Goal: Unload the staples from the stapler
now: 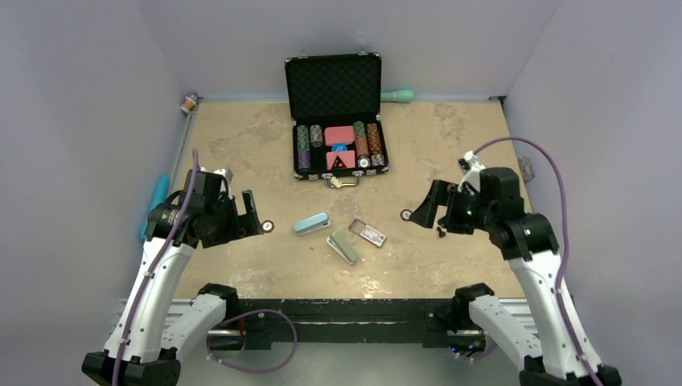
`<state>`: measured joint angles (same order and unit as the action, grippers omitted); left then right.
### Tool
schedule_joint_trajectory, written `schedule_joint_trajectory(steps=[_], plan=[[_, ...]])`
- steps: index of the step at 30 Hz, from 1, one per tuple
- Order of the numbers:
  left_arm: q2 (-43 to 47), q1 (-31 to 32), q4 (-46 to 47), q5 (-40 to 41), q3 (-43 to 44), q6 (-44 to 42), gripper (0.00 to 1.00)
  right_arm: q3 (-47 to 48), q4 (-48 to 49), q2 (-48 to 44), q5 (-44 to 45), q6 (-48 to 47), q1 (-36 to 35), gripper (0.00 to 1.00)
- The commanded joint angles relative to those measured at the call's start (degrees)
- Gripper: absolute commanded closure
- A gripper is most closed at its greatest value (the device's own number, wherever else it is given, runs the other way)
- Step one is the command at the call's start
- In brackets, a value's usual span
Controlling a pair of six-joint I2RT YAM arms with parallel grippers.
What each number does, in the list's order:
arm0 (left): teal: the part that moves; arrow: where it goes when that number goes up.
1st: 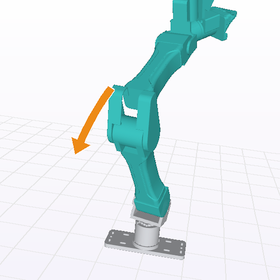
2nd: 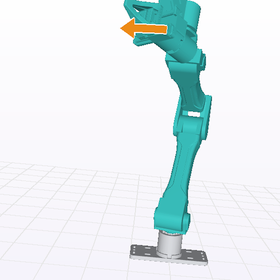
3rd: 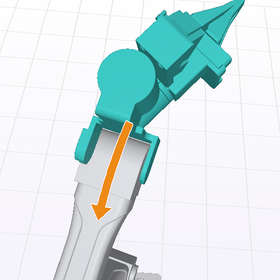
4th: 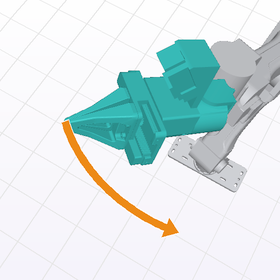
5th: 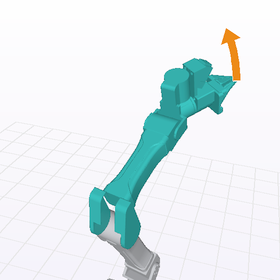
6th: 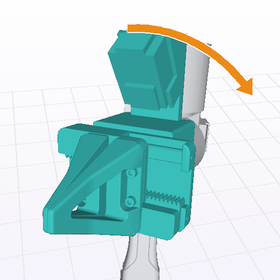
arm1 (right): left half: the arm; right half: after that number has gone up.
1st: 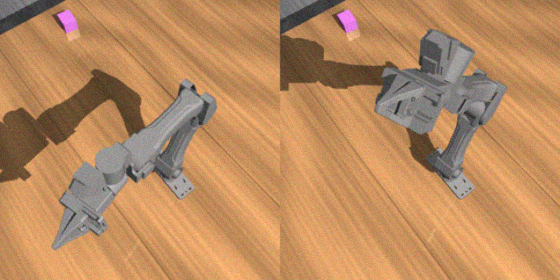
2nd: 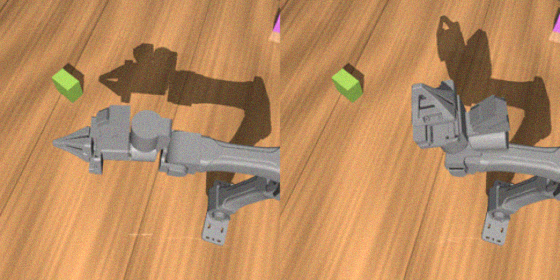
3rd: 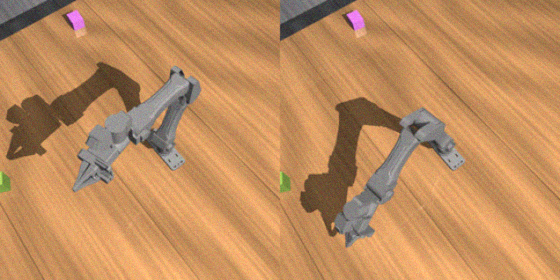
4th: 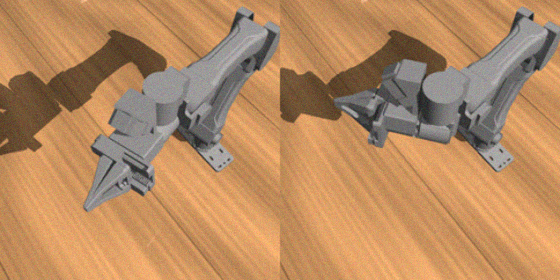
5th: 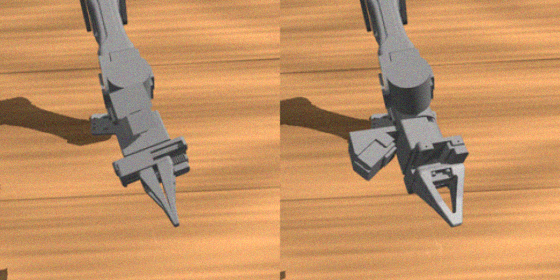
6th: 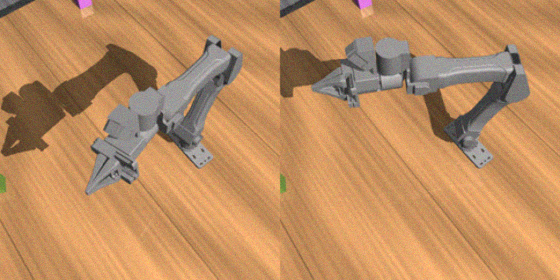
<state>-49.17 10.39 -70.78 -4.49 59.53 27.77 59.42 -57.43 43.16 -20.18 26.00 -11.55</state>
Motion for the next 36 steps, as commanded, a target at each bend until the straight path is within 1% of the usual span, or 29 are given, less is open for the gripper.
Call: schedule_joint_trajectory(steps=[1,3,5,7,9,11,16,19,22,26,31,33,36], plan=[[-1.2,0.4,1.2,2.7,-1.2,-0.7,0.0,-0.1,6.1,9.5,3.5,0.4,-6.1,0.01],[-1.2,0.4,1.4,2.9,-1.6,-0.2,0.0,2.5,8.2,14.3,6.0,2.2,-13.0,0.01],[-0.4,0.4,2.0,3.0,-2.1,0.4,0.0,7.1,8.5,19.0,12.3,3.9,-21.6,0.01],[0.9,0.4,2.4,2.9,-2.7,0.9,0.0,10.7,9.5,22.1,16.7,4.5,-28.9,0.01],[2.4,0.4,3.6,2.4,-4.0,1.7,0.0,11.4,12.4,22.5,19.8,5.4,-34.2,0.01],[3.6,0.4,4.6,1.7,-5.5,2.3,0.0,9.6,16.6,20.5,22.2,6.2,-37.9,0.01],[5.2,0.4,5.3,0.6,-6.2,2.2,0.01,0.2,25.5,13.9,20.4,7.5,-40.0,0.01],[5.7,0.4,5.0,0.1,-6.3,2.0,0.02,-4.4,28.1,13.6,18.2,6.9,-40.0,0.03],[6.6,0.4,4.8,-0.3,-6.2,1.8,0.03,-6.4,30.8,15.0,15.7,6.2,-40.4,0.06],[8.0,0.4,4.9,-2.1,-6.4,0.8,0.02,-6.7,33.8,17.3,13.5,4.6,-41.8,0.06],[10.1,0.4,7.6,0.5,-8.4,3.2,0.0,-6.4,34.5,22.8,14.9,3.2,-42.8,0.06],[9.2,0.4,8.1,0.8,-8.7,3.4,0.0,-5.9,35.6,25.3,15.3,2.0,-43.8,0.07],[8.3,0.4,8.2,0.2,-8.8,3.2,0.0,-4.6,36.3,29.6,18.3,0.6,-45.4,0.07]])
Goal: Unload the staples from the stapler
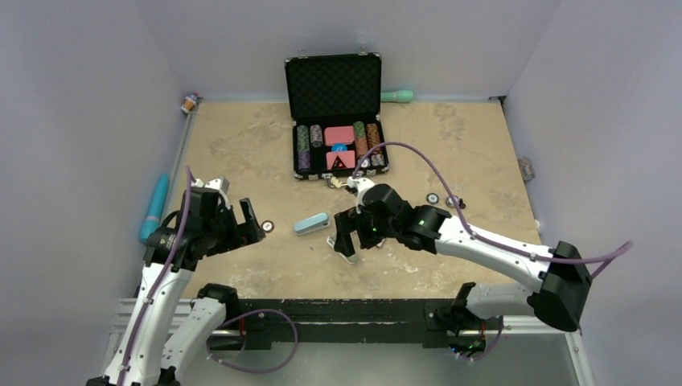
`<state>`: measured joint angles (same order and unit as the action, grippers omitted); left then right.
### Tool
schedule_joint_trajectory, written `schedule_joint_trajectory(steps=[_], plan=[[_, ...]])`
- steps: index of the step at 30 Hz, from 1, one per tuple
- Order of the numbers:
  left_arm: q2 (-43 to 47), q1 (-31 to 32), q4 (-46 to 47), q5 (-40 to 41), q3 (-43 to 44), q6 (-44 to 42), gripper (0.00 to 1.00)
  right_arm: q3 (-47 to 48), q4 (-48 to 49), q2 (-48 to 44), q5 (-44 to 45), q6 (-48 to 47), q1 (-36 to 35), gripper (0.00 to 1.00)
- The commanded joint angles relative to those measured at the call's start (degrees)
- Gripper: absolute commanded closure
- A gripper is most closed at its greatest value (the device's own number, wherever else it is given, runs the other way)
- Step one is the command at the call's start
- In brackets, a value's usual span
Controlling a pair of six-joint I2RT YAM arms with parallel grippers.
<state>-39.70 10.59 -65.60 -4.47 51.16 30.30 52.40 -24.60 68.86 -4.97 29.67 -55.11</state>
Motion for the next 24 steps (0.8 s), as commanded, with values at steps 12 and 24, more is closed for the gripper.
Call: schedule_joint_trajectory(steps=[12,24], plan=[[-0.3,0.2,2.8,0.6,-0.7,1.0,0.03,6.2,1.4,16.6,14.2,-5.3,-4.3,0.1],[-1.0,0.6,2.7,1.2,-0.8,1.3,0.12,4.6,4.7,22.1,12.4,-4.5,-4.5,0.19]])
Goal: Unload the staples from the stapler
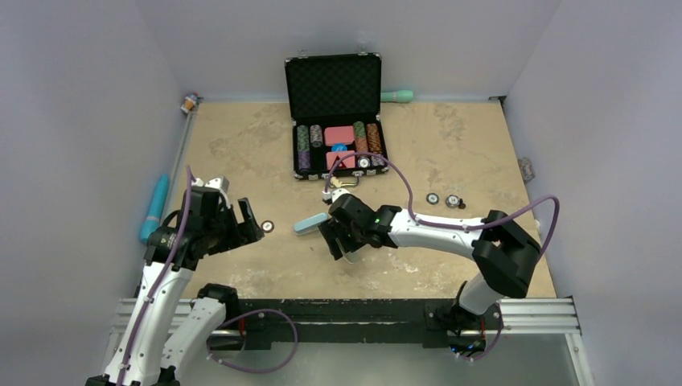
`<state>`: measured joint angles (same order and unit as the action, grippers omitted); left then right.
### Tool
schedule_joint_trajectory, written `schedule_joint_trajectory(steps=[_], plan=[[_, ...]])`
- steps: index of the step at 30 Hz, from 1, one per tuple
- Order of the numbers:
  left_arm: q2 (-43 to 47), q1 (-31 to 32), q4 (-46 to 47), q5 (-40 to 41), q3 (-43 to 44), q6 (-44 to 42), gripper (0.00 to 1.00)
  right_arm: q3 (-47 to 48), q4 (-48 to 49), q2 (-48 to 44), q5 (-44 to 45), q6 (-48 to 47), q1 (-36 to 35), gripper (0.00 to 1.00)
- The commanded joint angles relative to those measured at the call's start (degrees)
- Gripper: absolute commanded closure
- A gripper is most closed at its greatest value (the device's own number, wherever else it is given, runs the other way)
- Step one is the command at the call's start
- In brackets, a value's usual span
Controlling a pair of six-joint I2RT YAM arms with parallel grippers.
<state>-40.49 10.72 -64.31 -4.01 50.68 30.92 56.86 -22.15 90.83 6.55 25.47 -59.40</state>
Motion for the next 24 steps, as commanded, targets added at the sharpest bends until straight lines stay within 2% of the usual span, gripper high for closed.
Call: schedule_joint_trajectory(steps=[1,10,24], plan=[[-0.1,0.4,1.4,0.8,-0.3,0.7,0.13,-0.1,2.1,0.3,0.9,-0.1,-0.3,0.2],[-0.1,0.7,1.4,0.8,-0.3,0.7,0.18,-1.8,3.3,2.6,0.8,0.8,-0.5,0.26],[0.3,0.7,1.5,0.9,-0.4,0.7,0.22,-1.6,3.1,5.1,1.5,1.4,-0.7,0.42]])
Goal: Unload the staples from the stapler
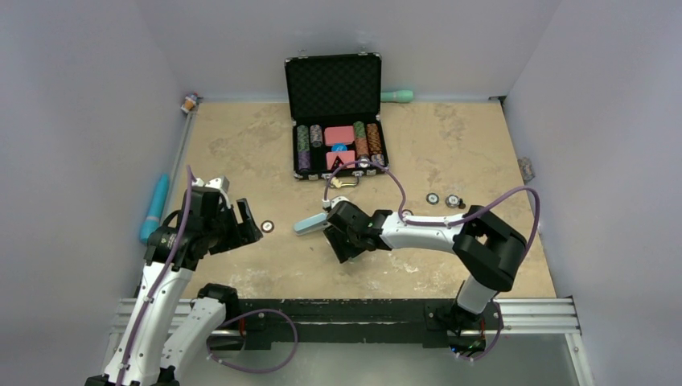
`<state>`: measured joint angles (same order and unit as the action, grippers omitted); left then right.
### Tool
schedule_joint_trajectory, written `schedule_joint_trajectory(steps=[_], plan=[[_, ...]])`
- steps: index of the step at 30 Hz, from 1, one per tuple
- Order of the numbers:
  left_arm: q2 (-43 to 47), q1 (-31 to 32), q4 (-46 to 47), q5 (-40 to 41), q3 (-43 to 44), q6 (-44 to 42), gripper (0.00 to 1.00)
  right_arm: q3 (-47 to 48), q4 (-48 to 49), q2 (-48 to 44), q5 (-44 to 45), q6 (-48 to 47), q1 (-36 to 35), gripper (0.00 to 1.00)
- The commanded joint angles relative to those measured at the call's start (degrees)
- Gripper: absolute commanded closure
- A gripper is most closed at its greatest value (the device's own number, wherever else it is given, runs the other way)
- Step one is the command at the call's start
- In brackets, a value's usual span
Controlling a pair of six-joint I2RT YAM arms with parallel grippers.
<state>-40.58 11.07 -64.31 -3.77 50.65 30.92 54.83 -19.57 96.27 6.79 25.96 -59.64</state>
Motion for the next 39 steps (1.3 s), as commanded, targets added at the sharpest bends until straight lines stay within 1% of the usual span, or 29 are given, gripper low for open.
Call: schedule_joint_trajectory(steps=[1,3,6,7,10,11,12,22,26,29,32,35,39], plan=[[0.5,0.4,1.6,0.5,-0.4,0.7,0.22,0.5,0.3,-0.5,1.2,1.0,-0.6,0.44],[0.7,0.4,1.7,0.0,-0.3,0.5,0.25,0.5,-0.2,-1.0,1.2,1.1,-0.8,0.5],[0.8,0.4,1.7,-0.2,-0.3,0.4,0.25,0.6,-1.6,-2.2,1.8,1.7,-1.1,0.64],[0.8,0.4,1.7,-0.3,-0.4,0.3,0.25,0.6,-1.8,-3.0,1.8,1.9,-1.1,0.73],[0.9,0.4,1.8,-0.7,-0.4,0.1,0.25,0.9,-2.5,-5.0,1.3,3.0,-1.3,0.92],[0.9,0.4,1.8,-0.9,-0.4,0.1,0.26,1.2,-2.8,-5.6,0.8,3.5,-1.3,0.98],[0.8,0.4,1.7,-1.0,-0.4,0.0,0.26,1.6,-3.1,-6.3,0.2,4.1,-1.4,1.0],[0.7,0.5,1.9,-1.6,-0.4,-0.2,0.26,7.1,-4.4,-15.7,-8.8,9.8,-3.2,1.0],[1.4,0.6,1.8,-1.2,-0.2,-0.1,0.26,9.3,-4.2,-18.6,-10.8,12.0,-3.2,1.0],[1.4,1.5,2.2,-0.6,0.3,0.0,0.23,11.0,-4.6,-18.8,-11.2,13.7,-3.2,1.0],[0.4,2.9,5.1,-4.5,0.2,-2.1,0.18,12.4,-4.9,-18.3,-11.6,16.4,-3.2,1.0],[1.3,3.0,8.6,-9.0,-0.7,0.4,0.13,14.1,-5.1,-17.6,-13.5,17.6,-3.2,1.0],[2.0,3.2,11.2,-18.6,-0.8,1.9,0.11,17.3,-7.6,-16.1,-15.4,18.3,-3.1,1.0]])
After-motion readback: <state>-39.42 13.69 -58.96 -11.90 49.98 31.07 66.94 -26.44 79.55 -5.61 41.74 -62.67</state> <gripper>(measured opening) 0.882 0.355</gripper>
